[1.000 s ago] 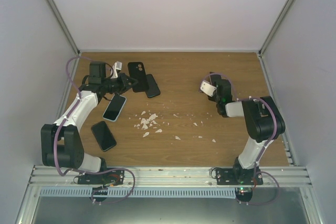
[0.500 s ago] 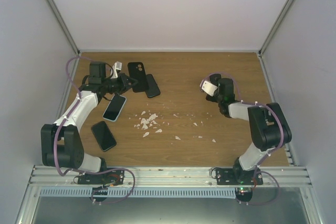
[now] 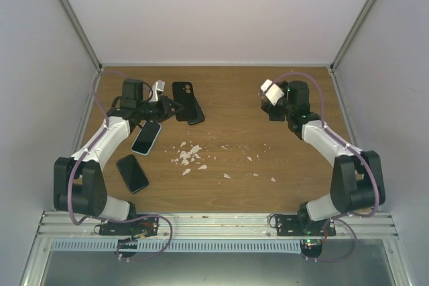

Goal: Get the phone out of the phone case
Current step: Place the phone at the center of the board, then place the phone case at the center of the board.

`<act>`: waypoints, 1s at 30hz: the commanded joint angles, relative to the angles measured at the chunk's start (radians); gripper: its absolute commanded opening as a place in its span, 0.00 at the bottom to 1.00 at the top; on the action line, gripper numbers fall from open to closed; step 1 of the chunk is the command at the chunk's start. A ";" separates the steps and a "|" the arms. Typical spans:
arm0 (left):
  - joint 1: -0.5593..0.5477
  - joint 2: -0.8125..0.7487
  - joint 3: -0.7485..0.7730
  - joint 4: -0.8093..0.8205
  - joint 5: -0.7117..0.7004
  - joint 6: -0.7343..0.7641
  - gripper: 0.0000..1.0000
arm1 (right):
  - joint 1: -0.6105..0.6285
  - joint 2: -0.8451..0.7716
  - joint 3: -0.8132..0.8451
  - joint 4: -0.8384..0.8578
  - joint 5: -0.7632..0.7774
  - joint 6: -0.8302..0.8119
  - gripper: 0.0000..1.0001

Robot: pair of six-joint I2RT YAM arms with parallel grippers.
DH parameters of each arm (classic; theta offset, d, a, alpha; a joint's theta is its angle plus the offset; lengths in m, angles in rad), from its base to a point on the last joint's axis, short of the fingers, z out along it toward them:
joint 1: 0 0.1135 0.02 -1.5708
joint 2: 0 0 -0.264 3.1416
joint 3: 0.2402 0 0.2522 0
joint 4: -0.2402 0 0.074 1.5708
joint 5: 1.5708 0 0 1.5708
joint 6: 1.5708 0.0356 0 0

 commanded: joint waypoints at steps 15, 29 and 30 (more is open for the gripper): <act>-0.232 0.037 0.031 0.260 -0.011 0.004 0.00 | -0.011 -0.115 0.341 -0.523 -0.591 0.612 0.76; -0.341 0.058 0.092 0.289 -0.008 0.022 0.00 | -0.005 -0.042 0.315 -0.522 -0.907 0.885 0.70; -0.346 0.056 0.094 0.290 -0.007 0.027 0.00 | -0.005 -0.039 0.316 -0.513 -0.925 0.897 0.69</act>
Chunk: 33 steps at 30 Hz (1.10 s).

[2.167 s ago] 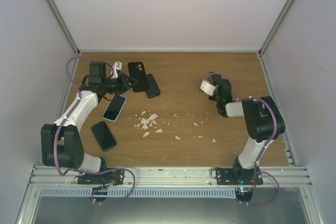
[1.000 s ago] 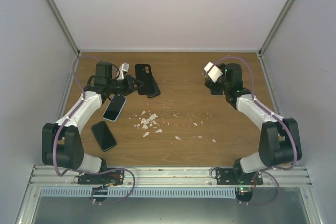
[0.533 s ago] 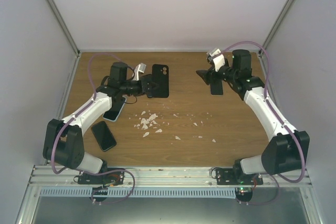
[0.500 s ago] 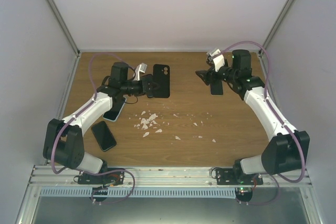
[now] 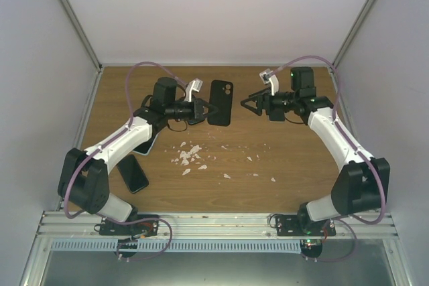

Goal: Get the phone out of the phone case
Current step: Place the phone case at the center of the board.

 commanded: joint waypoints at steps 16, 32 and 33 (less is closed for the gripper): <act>-0.062 -0.018 0.026 0.155 0.086 0.032 0.00 | 0.046 0.055 0.000 0.104 -0.202 0.195 0.60; -0.069 -0.018 0.026 0.106 0.022 0.084 0.37 | 0.022 0.001 -0.073 0.138 -0.224 0.227 0.01; -0.068 -0.017 0.027 0.099 0.011 0.088 0.44 | 0.016 -0.004 -0.077 0.135 -0.225 0.221 0.01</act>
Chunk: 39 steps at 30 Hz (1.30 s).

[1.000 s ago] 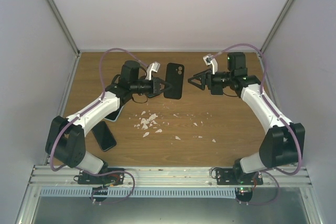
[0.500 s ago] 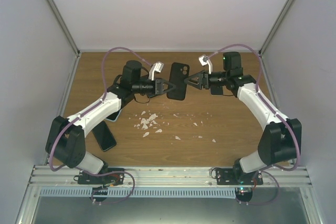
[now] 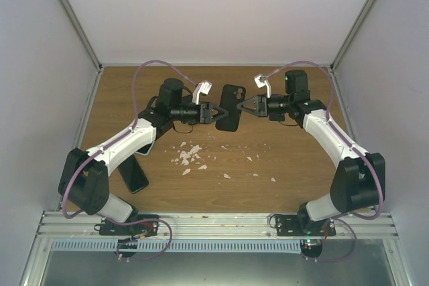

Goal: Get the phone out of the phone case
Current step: Place the phone case at the center of the board.

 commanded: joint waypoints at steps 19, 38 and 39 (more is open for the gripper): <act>0.102 -0.077 -0.028 -0.039 -0.099 0.057 0.99 | -0.313 -0.100 -0.051 -0.602 0.185 -0.639 0.01; 0.135 -0.074 -0.044 -0.026 -0.102 0.049 0.99 | -0.530 0.289 0.028 -0.870 0.354 -0.933 0.00; 0.137 -0.072 -0.045 -0.024 -0.102 0.046 0.99 | -0.537 0.302 0.025 -0.866 0.357 -0.932 0.00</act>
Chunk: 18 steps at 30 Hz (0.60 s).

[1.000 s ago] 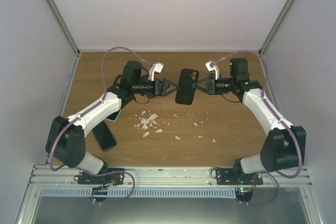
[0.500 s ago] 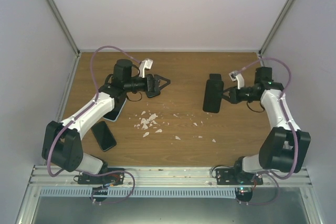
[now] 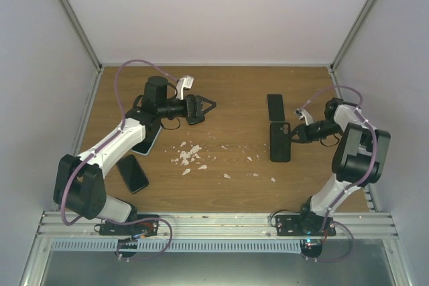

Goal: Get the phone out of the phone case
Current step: Place the phone case at the center of the board.

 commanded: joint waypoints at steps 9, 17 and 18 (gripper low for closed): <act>0.013 0.011 0.003 0.039 -0.003 -0.012 0.99 | -0.035 0.141 0.012 -0.002 0.026 -0.001 0.03; 0.014 0.005 -0.006 0.036 -0.011 -0.006 0.99 | -0.057 0.251 0.034 0.013 -0.007 0.029 0.07; 0.014 0.005 -0.006 0.035 -0.011 -0.004 0.99 | -0.058 0.254 0.032 0.023 0.002 0.034 0.09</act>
